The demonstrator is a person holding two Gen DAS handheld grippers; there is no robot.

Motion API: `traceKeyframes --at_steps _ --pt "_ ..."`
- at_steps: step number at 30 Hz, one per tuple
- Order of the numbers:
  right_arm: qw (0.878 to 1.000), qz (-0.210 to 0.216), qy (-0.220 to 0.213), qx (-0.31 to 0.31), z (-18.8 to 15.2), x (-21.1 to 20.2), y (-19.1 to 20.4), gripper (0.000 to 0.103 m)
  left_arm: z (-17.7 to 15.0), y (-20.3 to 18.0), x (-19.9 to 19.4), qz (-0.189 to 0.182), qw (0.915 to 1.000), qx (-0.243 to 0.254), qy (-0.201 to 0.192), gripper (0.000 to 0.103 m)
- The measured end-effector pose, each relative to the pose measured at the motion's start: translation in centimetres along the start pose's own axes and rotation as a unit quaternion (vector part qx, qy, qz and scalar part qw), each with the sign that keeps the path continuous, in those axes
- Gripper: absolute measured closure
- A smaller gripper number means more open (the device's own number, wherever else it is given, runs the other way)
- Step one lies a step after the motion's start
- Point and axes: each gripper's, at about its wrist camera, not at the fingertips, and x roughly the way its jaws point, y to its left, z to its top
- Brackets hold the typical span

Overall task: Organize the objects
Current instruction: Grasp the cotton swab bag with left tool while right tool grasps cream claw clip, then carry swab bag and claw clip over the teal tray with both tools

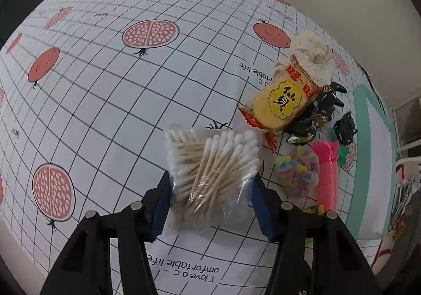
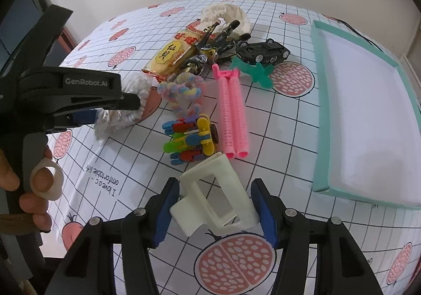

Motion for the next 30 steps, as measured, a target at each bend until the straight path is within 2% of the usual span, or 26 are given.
traceKeyframes --at_steps 2,3,6,11,13,14,15,17,19,23,30 --pt "1.000 -0.003 0.001 0.003 -0.1 -0.1 -0.2 0.043 -0.4 0.2 -0.5 -0.005 1.0000 -0.004 0.000 0.045" --pt "1.000 -0.005 0.001 0.007 0.0 -0.2 -0.3 0.043 -1.7 0.4 -0.4 -0.010 0.9999 -0.005 -0.001 0.045" --pt "1.000 -0.008 -0.001 0.016 0.6 -0.3 -0.8 0.043 -1.2 0.8 -1.6 -0.023 0.9996 -0.009 -0.009 0.045" --pt "0.999 -0.019 -0.019 0.029 1.5 -1.7 -0.9 0.043 -2.0 1.4 -4.0 -0.034 0.9986 -0.015 -0.036 0.045" --pt "0.999 -0.030 -0.033 0.031 1.7 -2.6 -1.2 0.043 -0.8 1.7 -4.7 -0.038 0.9979 -0.019 -0.048 0.045" --pt "0.998 -0.036 -0.041 0.034 2.1 -3.0 -1.3 0.043 1.6 2.7 -5.2 -0.038 0.9975 -0.021 -0.055 0.045" --pt "0.997 -0.043 -0.050 0.037 2.6 -3.5 -1.5 0.043 1.5 2.7 -5.5 -0.038 0.9971 -0.020 -0.062 0.045" --pt "0.996 -0.052 -0.067 0.041 3.5 -4.4 -1.8 0.043 4.7 0.9 -4.2 -0.038 0.9962 -0.023 -0.075 0.045" --pt "0.994 -0.059 -0.082 0.048 4.7 -5.1 -2.2 0.043 6.0 0.5 -3.3 -0.041 0.9951 -0.024 -0.087 0.045" --pt "0.990 -0.064 -0.112 0.065 7.1 -6.8 -2.8 0.043 6.2 -1.1 -4.3 -0.055 0.9922 -0.014 -0.111 0.045" --pt "0.977 -0.073 -0.180 0.088 11.7 -10.7 -5.1 0.043 5.3 -4.9 -6.1 -0.069 0.9848 0.043 -0.154 0.045"
